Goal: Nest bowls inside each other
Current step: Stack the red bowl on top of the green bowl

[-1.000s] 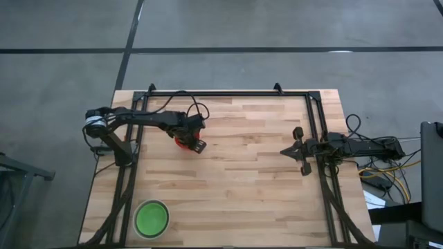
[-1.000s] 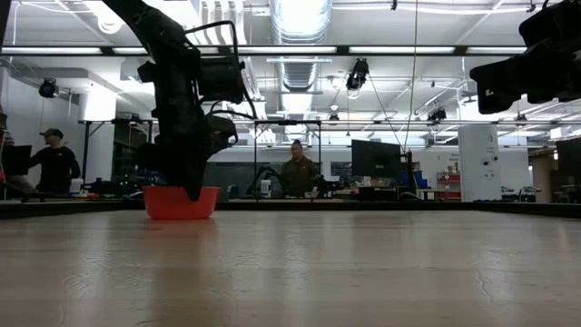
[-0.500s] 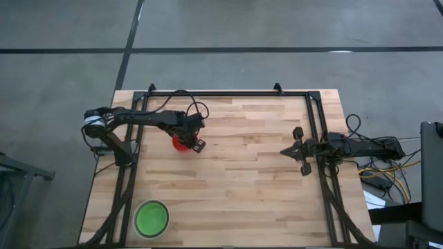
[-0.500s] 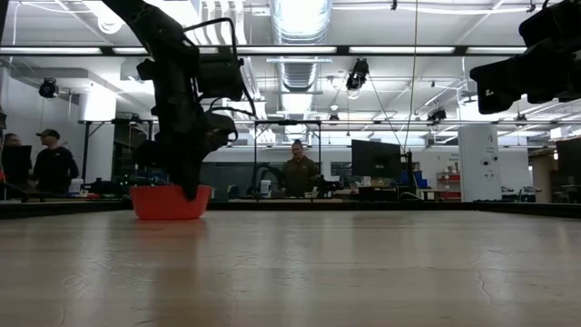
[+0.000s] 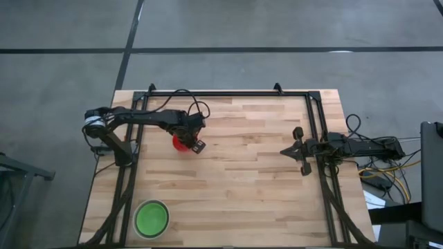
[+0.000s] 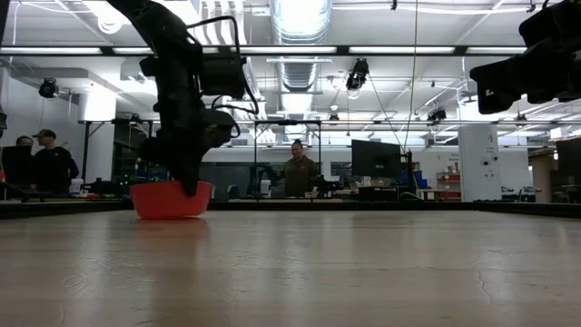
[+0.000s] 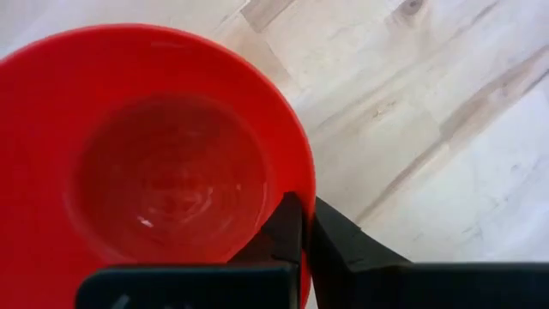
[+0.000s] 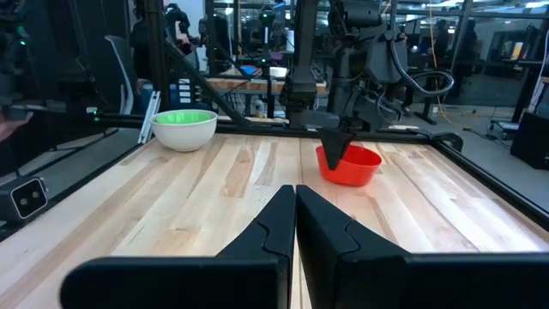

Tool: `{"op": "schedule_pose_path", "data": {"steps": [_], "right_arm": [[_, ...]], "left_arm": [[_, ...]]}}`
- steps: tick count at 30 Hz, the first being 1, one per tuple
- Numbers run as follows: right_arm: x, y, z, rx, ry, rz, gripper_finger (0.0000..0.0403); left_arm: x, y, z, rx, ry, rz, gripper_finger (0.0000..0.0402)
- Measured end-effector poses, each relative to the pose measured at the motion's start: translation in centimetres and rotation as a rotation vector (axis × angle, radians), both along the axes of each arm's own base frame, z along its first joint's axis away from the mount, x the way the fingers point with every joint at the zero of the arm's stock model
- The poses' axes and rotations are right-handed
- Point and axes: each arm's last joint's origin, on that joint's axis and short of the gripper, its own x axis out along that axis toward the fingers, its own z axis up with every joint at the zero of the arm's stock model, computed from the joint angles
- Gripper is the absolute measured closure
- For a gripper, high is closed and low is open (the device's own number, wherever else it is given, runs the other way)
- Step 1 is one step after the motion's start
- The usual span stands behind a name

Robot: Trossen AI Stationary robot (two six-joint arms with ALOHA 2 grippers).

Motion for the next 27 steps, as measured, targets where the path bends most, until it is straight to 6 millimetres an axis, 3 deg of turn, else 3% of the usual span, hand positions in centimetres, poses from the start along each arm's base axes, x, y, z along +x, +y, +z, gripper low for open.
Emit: {"op": "schedule_pose_path", "data": {"steps": [15,27], "right_arm": [[0.0,0.0,0.0,0.000,-0.001,-0.001,0.0394],[0.0,0.0,0.0,0.000,0.000,-0.001,0.0394]], "left_arm": [[-1.3,-0.5,4.2,0.054,-0.096,-0.059,0.0397],[-3.5,-2.7,7.3,0.094,-0.146,-0.068,0.0397]]}}
